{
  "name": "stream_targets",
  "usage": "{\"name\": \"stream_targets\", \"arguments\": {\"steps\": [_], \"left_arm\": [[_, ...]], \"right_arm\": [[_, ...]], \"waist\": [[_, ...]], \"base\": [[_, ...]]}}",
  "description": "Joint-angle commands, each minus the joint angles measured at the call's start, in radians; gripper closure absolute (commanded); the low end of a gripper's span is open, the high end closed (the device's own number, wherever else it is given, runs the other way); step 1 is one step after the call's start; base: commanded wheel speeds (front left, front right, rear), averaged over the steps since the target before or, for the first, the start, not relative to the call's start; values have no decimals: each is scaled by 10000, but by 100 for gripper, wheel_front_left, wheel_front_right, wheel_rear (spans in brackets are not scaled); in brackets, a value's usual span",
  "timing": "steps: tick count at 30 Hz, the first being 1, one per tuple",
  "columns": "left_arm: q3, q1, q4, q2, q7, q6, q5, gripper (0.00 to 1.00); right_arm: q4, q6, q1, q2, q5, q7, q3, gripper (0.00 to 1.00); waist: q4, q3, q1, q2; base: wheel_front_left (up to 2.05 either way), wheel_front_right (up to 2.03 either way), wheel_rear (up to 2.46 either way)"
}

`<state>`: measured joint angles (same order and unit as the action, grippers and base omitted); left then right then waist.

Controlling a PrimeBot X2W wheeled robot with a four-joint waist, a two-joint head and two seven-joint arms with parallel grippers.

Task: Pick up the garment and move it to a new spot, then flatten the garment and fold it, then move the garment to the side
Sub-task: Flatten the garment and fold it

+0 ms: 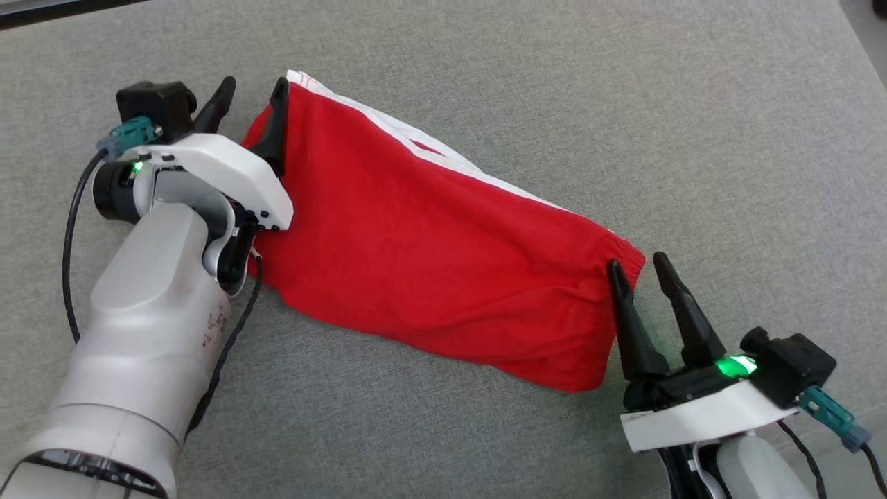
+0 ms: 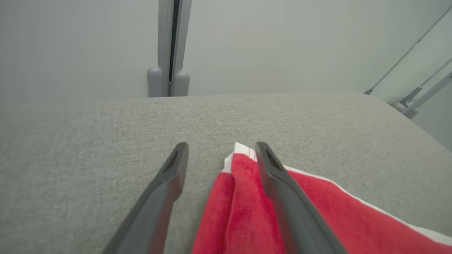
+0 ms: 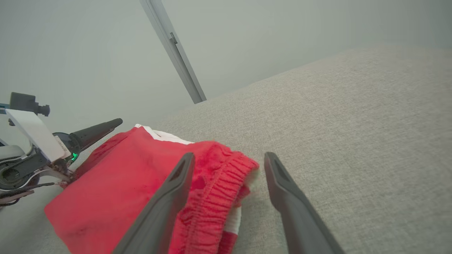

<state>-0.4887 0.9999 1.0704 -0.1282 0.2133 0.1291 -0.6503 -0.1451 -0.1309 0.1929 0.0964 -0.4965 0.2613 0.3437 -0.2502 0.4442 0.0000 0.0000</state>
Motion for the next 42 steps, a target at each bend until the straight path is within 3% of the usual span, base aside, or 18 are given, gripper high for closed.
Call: {"name": "stream_targets", "arguments": {"steps": [1,5,12,17,27,33,42], "left_arm": [[92,-199,49,-7,207,-56,-33,0],[552,-612,-697,-104,521,-481,210,0],[2423,-2963,-4658,-184,512,-1718,1742,0],[3661,-5153,-7173,152,507,-2075,2929,0],[4525,-7836,-8918,506,508,-2148,4044,0],[4738,-8597,-8824,624,509,-1983,4099,0],[4681,-8496,-8280,629,509,-1712,4438,0]], "right_arm": [[119,2,-163,36,-40,53,-144,0],[454,3,-449,366,498,51,-676,0],[799,3,-378,558,1338,51,-1676,0],[751,3,-300,838,1831,51,-2188,0],[409,3,-828,907,2269,-173,-2183,0],[464,3,-1129,819,2140,-285,-2173,0],[474,3,-1216,801,2013,-329,-2185,0]], "waist": [[217,-225,0,0],[575,-554,0,0],[1227,-1060,0,0],[1720,-1490,0,0],[2060,-2225,0,0],[2067,-2463,0,0],[2049,-2503,0,0]], "base": [[0,0,0],[0,0,0],[0,0,0],[0,0,0],[0,0,0],[0,0,0],[0,0,0]]}}
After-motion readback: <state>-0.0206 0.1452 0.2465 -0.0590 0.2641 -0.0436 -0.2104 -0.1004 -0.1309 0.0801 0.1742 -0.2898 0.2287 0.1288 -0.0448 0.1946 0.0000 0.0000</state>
